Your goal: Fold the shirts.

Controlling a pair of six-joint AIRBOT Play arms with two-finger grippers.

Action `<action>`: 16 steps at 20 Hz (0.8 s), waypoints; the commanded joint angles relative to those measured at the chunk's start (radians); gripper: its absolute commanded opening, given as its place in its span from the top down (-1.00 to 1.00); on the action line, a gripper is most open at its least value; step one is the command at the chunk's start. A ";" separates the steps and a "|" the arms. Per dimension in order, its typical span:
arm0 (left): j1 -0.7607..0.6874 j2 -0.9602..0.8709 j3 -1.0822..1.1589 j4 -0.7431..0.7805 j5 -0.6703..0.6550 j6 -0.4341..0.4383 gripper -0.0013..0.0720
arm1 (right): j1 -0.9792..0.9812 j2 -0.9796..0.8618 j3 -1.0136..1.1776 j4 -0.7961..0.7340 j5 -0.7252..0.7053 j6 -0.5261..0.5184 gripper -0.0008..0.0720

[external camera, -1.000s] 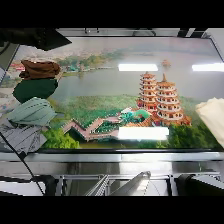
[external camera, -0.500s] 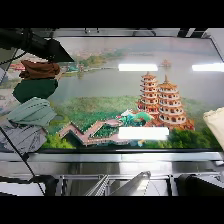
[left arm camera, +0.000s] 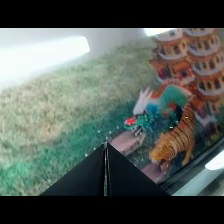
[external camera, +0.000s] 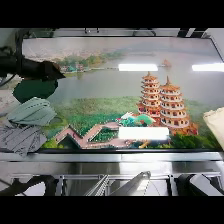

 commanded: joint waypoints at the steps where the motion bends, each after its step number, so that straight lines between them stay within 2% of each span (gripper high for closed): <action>1: 0.050 0.182 -0.287 0.001 0.137 0.021 0.91 | 0.391 0.023 0.026 0.056 0.061 0.003 0.94; 4: 0.061 0.293 -0.421 0.001 0.145 0.057 0.91 | 0.695 0.047 -0.003 -0.039 0.039 0.043 0.95; 6: 0.061 0.328 -0.456 -0.001 0.145 0.057 0.91 | 0.782 0.045 -0.005 -0.085 0.005 0.079 0.95; 16: 0.061 0.437 -0.467 -0.010 0.135 0.056 0.91 | 0.792 0.037 -0.004 -0.066 0.036 0.086 0.94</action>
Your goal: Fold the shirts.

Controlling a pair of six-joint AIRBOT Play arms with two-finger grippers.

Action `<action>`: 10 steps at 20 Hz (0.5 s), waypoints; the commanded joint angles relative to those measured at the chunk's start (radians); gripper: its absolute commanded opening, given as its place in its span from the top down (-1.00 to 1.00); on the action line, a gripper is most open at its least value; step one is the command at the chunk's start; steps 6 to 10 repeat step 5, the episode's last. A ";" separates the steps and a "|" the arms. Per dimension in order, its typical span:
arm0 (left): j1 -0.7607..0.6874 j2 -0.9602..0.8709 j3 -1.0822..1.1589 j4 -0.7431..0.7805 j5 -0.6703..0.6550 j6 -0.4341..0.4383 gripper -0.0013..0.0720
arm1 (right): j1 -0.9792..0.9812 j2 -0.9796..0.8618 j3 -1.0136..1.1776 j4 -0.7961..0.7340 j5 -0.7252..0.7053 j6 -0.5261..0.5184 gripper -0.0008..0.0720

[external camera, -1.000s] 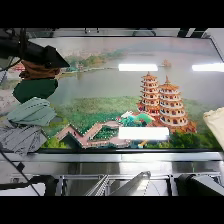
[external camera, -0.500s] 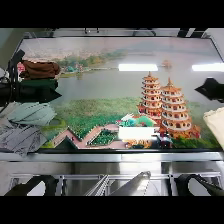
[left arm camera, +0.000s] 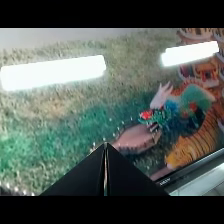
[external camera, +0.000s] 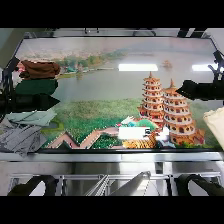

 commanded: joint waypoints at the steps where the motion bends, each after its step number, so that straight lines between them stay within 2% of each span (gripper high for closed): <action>1: 0.001 0.039 -0.003 -0.002 0.003 0.000 0.91 | 0.007 -0.003 0.000 0.000 0.007 0.004 0.94; 10: 0.001 0.043 -0.003 -0.002 -0.009 -0.010 0.91 | 0.007 -0.003 0.000 0.000 0.007 0.004 0.94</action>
